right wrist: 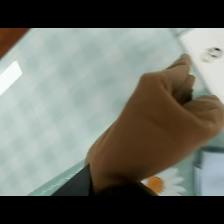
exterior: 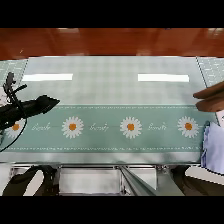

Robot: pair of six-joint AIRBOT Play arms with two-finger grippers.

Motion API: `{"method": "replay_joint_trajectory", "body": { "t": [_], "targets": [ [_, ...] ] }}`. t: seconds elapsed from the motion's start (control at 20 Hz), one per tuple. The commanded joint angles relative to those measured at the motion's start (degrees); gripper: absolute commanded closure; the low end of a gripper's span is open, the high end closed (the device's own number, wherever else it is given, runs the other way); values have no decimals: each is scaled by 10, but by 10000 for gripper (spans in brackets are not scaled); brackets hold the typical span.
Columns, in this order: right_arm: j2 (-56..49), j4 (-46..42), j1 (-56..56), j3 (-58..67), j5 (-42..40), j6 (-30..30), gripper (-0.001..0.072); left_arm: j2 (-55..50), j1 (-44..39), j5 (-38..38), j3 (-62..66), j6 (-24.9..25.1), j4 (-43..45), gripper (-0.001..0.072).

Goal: Fold the shirts.

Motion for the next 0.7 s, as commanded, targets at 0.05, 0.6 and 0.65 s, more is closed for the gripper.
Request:
{"method": "replay_joint_trajectory", "body": {
  "t": [0.05, 0.6, 0.65],
  "targets": [
    [38, -140, -80, -42, 42, -14, 686, 0, 0, 40, 21, 8, 1, 684],
    [263, -372, -250, -464, 43, -3, 398, -6, 0, 75, 24, 24, 1, 684],
    [278, -382, -250, -491, 43, -9, 310, -9, 0, 74, 24, 33, 1, 684]
  ]
}}
